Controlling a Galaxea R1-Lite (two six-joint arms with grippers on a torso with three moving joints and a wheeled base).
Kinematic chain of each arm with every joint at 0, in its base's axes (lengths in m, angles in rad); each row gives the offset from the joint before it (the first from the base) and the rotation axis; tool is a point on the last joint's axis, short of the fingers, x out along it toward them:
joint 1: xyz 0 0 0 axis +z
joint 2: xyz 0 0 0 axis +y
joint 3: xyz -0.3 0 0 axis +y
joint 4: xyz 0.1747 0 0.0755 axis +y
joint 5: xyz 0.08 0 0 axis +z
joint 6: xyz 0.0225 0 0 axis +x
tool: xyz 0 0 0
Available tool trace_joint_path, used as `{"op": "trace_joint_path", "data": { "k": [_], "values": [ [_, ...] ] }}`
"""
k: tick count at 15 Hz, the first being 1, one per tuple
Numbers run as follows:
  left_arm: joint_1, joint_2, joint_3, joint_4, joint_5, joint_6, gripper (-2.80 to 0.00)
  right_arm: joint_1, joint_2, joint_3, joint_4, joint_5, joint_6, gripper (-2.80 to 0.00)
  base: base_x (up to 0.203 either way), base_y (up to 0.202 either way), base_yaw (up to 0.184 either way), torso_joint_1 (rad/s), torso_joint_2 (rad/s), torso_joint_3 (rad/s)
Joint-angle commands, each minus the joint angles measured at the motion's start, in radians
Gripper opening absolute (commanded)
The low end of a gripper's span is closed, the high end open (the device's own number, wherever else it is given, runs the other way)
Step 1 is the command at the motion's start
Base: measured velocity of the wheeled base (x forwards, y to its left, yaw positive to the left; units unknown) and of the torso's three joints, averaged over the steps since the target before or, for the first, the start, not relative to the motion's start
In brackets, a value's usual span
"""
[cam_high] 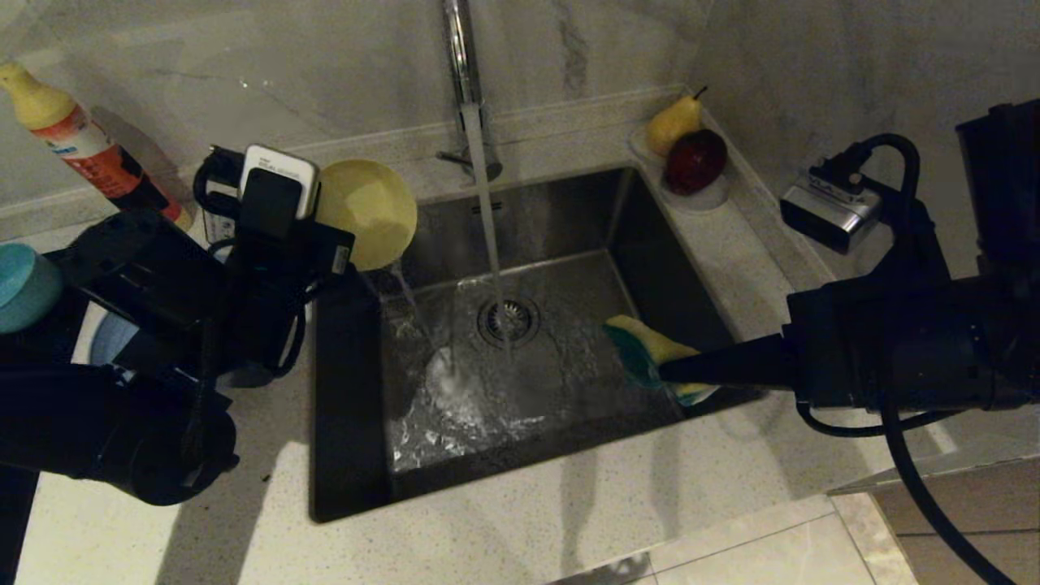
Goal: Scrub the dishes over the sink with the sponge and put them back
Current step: Rinse the bowl
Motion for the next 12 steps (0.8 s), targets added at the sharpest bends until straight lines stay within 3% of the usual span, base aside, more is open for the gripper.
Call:
{"op": "trace_joint_path", "data": {
  "k": [1,7,12],
  "values": [
    [-0.001,-0.052,-0.012,-0.008,-0.014,0.029,-2.80,0.001,0.003,0.002,0.001,0.003,0.003,-2.80,0.000,0.000,0.000,0.000,0.00,0.000],
    [-0.002,-0.101,-0.044,-0.008,-0.029,0.075,-2.80,0.001,-0.003,0.000,0.001,0.003,0.002,-2.80,0.000,0.000,0.000,0.000,0.00,0.000],
    [-0.002,-0.102,-0.038,-0.008,-0.023,0.065,-2.80,0.001,-0.005,-0.001,0.001,0.001,0.001,-2.80,0.000,0.000,0.000,0.000,0.00,0.000]
  ]
}}
